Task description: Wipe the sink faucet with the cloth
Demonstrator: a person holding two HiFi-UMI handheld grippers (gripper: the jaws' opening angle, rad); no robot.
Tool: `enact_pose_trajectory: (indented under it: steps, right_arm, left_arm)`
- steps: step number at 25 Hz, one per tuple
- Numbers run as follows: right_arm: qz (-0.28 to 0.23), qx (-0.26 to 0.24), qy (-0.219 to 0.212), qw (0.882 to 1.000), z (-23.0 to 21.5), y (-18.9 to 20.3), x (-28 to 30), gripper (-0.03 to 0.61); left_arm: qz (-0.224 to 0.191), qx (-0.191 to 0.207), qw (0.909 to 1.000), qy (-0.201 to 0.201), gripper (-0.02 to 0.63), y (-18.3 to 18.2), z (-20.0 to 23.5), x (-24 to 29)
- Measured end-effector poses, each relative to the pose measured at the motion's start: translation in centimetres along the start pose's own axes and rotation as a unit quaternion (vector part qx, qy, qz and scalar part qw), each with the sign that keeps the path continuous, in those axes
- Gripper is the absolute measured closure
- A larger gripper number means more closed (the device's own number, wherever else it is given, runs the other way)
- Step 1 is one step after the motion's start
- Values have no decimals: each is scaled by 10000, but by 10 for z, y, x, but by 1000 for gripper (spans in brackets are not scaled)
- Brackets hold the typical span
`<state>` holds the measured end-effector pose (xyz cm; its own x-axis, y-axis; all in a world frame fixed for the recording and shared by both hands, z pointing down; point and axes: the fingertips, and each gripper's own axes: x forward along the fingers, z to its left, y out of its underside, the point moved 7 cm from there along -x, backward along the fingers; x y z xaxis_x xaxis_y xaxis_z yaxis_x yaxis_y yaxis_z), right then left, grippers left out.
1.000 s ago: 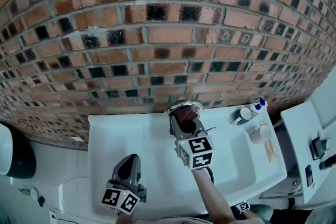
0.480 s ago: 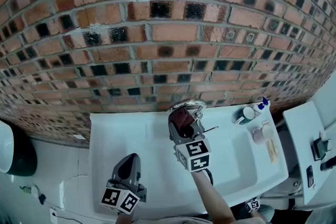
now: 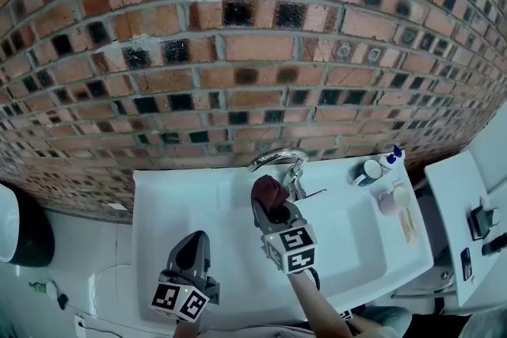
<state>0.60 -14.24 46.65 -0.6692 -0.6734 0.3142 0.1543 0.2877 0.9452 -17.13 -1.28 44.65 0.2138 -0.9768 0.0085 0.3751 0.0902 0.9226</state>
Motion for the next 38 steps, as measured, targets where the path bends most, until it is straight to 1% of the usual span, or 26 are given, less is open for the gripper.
enact_pose_trajectory:
  steps: [3,5,9,10,12,15,18,24,27,34,38]
  right_arm:
    - [-203,-18,-90,9998,8,-14,-6,525]
    - [-339,-134,-180,9992,13,-27,-7,525]
    - [-467,-663,-452,9957,28,-50,-4,525]
    - [-484,-680,-517,9952,30,-53,-1,525]
    - [-505,-495,-541,9960,28,-57,5,525]
    - [-550,-260,-323,9976,14,-60,7,526]
    - [-729,-89,-145,9972,0,-67,4,526]
    - [-1065,17,69,9943,-22,-84,-12,525]
    - [-1213,184,202,9922,-34,-91,-22,525]
    - [-1220,117,623,9905,-56,-96,-37,525]
    - [-1245,205,921,9877,-71,-95,-46,525]
  left_arm:
    - [-16,2,10000,36,609,0,-3,1]
    - [-29,10,10000,57,609,-1,-4,0]
    - [-60,3,10000,44,609,-1,-4,-1]
    - [-68,1,10000,35,609,-2,-4,-2]
    - [-84,-4,10000,20,609,-3,-3,-2]
    - [-84,-9,10000,13,609,-3,-2,-4]
    - [-81,-17,10000,-28,609,-4,1,-5]
    - [-55,-31,10000,9,609,-1,1,-1]
    - [-31,-21,10000,60,609,0,-2,1]
    - [-40,-45,10000,6,609,0,0,0]
    - [-24,-42,10000,29,609,0,0,-1]
